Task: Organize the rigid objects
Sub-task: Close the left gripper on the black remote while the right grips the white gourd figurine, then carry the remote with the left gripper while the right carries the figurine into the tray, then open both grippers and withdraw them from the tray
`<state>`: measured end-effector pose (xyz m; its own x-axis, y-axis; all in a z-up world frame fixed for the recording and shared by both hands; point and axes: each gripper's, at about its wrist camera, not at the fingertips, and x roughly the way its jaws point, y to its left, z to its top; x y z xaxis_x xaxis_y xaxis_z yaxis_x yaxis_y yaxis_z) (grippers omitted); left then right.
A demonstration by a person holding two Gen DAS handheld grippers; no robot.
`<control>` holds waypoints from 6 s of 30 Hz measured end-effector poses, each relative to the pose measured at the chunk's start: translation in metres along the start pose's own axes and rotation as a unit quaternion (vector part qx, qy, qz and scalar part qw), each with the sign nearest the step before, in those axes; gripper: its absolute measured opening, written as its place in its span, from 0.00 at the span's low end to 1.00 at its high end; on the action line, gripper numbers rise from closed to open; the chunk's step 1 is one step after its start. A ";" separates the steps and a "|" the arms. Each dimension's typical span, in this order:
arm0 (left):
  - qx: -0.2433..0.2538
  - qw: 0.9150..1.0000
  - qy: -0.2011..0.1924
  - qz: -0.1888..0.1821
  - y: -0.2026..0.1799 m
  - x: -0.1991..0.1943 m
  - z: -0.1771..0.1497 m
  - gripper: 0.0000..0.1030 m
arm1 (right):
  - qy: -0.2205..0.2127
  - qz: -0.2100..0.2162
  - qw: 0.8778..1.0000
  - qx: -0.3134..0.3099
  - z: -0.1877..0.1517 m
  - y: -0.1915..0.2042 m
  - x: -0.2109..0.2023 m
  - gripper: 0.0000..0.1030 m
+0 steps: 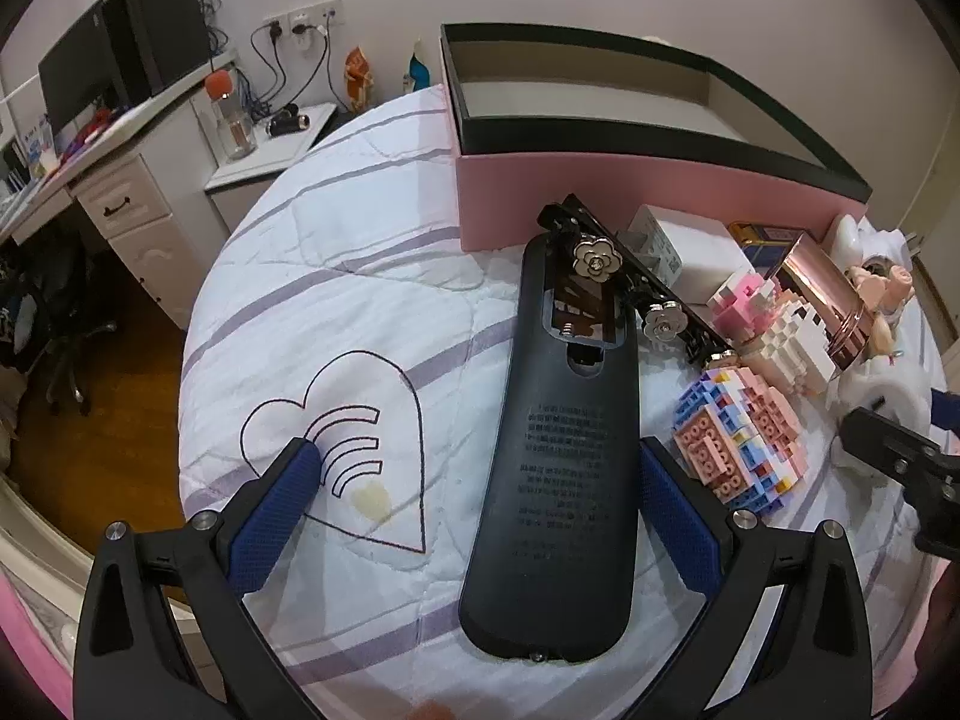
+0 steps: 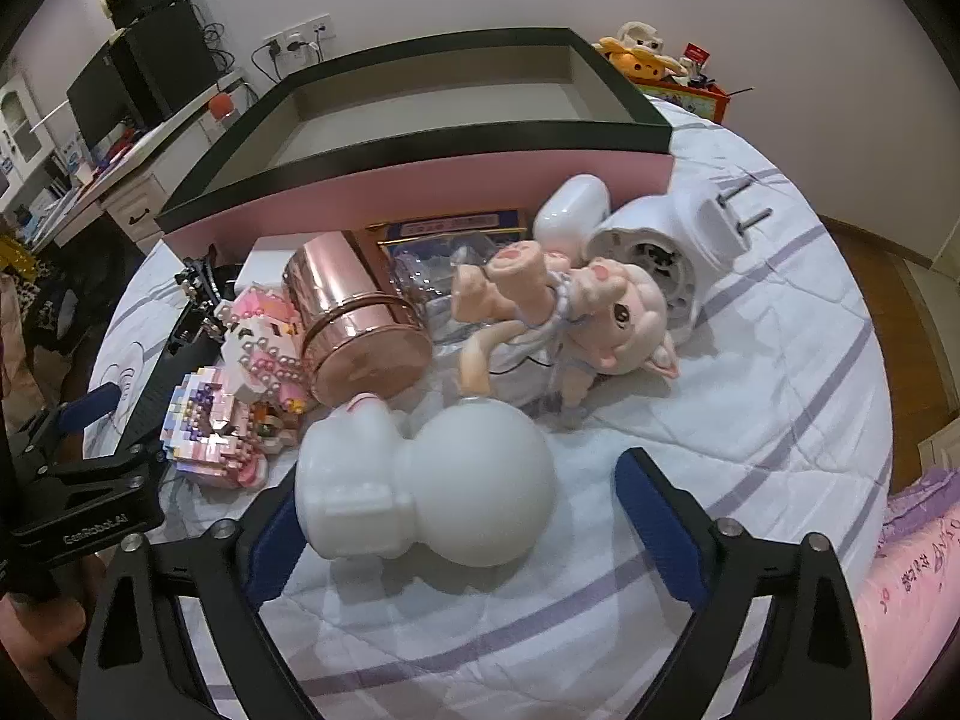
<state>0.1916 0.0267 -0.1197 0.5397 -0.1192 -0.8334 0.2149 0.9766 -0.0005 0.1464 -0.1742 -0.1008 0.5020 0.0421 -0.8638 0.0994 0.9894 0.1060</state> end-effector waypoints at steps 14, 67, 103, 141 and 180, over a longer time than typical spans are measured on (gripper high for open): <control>0.018 0.999 -0.009 -0.042 -0.011 -0.012 0.001 0.47 | -0.010 0.030 0.999 0.003 -0.006 -0.002 -0.008 0.69; -0.007 0.994 -0.094 -0.059 0.007 -0.101 0.045 0.42 | -0.071 0.087 0.994 -0.022 0.036 -0.002 -0.066 0.69; -0.008 0.998 0.052 -0.024 -0.058 0.098 0.232 0.56 | 0.028 0.036 0.998 -0.037 0.244 -0.022 0.103 0.70; -0.067 0.991 -0.115 -0.002 0.000 -0.132 0.039 1.00 | -0.116 0.076 0.990 0.016 0.055 -0.033 -0.113 0.90; -0.045 0.996 -0.083 -0.007 -0.026 -0.137 -0.019 1.00 | -0.092 0.047 0.995 0.001 -0.004 -0.044 -0.120 0.90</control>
<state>0.0963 0.0209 -0.0159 0.6656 -0.1527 -0.7305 0.1531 0.9860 -0.0666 0.0784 -0.2219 -0.0033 0.6582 0.1073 -0.7451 0.0472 0.9820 0.1830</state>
